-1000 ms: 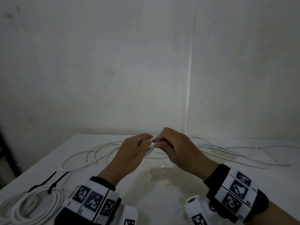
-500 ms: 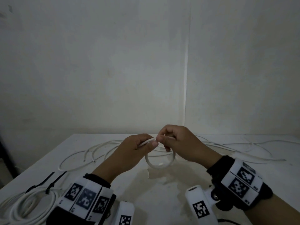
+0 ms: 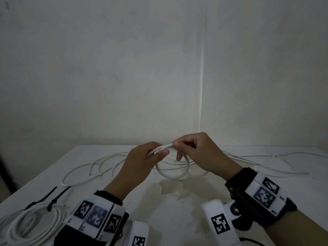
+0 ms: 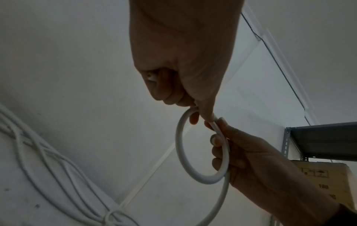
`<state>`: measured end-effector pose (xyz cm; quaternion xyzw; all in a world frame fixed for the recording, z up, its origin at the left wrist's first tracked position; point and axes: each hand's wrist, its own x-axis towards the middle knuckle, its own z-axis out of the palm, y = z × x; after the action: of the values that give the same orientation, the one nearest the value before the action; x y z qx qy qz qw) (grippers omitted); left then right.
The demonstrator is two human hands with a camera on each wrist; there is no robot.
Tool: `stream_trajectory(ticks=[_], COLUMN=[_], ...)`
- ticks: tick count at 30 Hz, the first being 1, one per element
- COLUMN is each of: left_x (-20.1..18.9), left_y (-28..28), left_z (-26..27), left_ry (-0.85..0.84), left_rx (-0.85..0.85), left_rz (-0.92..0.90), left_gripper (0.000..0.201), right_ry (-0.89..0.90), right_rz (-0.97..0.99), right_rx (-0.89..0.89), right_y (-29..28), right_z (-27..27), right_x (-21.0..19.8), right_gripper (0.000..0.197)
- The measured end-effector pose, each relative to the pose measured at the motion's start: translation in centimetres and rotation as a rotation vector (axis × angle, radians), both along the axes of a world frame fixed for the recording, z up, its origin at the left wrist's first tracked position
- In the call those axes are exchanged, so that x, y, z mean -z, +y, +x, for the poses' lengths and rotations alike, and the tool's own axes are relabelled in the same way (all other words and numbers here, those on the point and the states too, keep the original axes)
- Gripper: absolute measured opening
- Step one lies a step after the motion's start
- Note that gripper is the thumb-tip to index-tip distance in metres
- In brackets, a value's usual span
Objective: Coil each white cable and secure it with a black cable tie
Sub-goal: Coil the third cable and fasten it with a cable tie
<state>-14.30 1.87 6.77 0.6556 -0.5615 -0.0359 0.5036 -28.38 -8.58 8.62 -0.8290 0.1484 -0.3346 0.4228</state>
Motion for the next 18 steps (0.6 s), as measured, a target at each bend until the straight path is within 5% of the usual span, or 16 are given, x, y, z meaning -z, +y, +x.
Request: stream_trajectory(ticks=[13, 18], left_x=[-2.0, -2.5], left_y=[1.9, 2.6], left_z=[0.4, 0.1], left_ry=[0.174, 0.506], left_rx=[0.070, 0.272], left_rz=[0.319, 0.349], left_gripper=[0.027, 0.012], right_ry=[0.033, 0.023], right_rz=[0.067, 0.038], right_rx=[0.048, 0.069], right_y=[-0.9, -0.7], right_z=[-0.3, -0.5], right_x=[0.3, 0.5], right_gripper=[0.018, 0.019])
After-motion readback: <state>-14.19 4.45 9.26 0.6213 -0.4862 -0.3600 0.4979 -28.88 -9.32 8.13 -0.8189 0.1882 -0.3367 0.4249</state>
